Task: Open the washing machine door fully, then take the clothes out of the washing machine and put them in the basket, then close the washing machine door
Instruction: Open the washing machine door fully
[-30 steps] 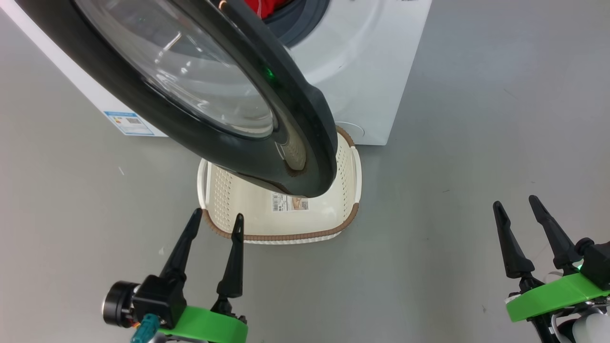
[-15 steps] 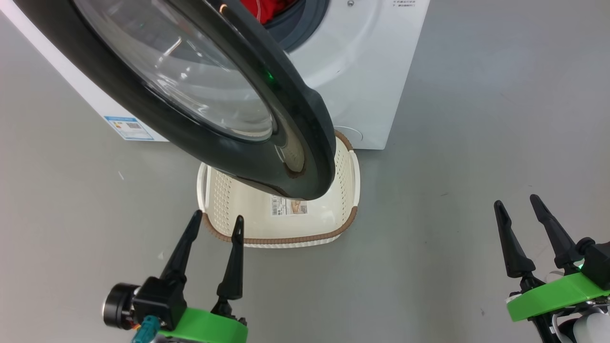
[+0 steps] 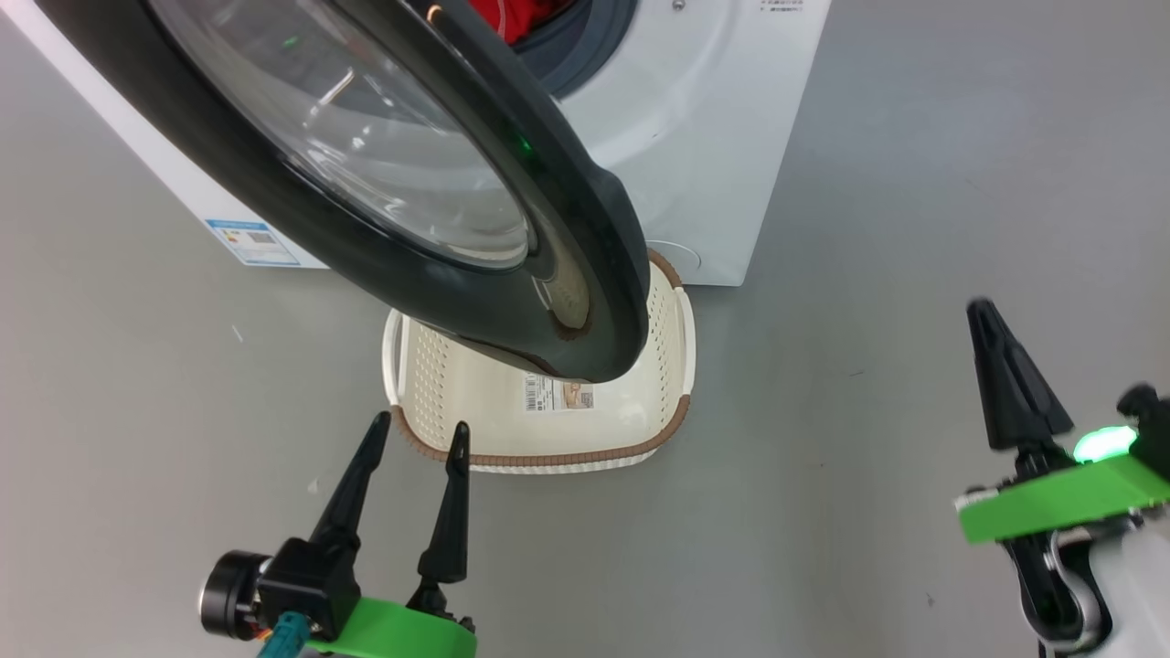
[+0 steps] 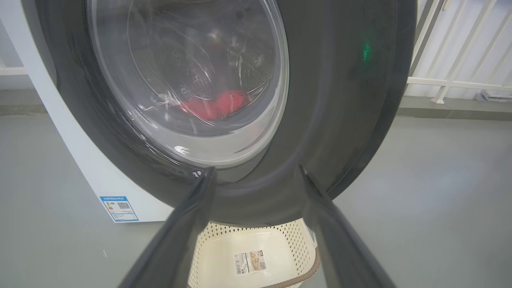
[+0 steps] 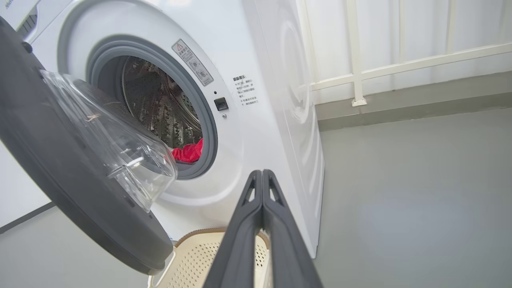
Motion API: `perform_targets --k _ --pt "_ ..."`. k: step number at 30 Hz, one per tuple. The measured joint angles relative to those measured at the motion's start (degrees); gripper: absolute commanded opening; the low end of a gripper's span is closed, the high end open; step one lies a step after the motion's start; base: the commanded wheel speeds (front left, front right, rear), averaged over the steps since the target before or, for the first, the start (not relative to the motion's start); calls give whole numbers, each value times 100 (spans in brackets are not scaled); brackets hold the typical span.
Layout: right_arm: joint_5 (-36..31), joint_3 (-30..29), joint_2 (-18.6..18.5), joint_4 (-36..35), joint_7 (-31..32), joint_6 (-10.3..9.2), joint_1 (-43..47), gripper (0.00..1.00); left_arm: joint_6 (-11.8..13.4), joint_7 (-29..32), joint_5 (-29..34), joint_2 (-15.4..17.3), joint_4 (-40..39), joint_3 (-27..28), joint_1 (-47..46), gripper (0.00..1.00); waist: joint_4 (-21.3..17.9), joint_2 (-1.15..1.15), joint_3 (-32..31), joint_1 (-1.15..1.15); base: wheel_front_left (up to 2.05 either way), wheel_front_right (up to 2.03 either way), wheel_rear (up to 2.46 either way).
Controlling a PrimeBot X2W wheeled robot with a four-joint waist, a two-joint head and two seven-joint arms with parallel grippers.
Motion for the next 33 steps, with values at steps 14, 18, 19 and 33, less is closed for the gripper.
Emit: perform_targets --k 14,18,19,33 --pt "1154 1152 -426 118 -1 0 -1681 0 4 0 -60 0 -19 -133 -4 100 215 0 49 0 0 0 0" --pt "1569 1669 -586 261 -1 0 -2134 0 15 0 -105 0 -22 -187 -12 100 301 0 83 0 0 0 0" --pt "1679 1825 -648 307 -1 0 -2247 0 23 0 -115 0 -22 -199 -13 100 324 0 90 0 0 0 0" --pt "4503 3665 -1544 385 636 0 -3595 0 54 0 -204 0 -4 -354 -17 100 585 0 150 0 0 0 0"
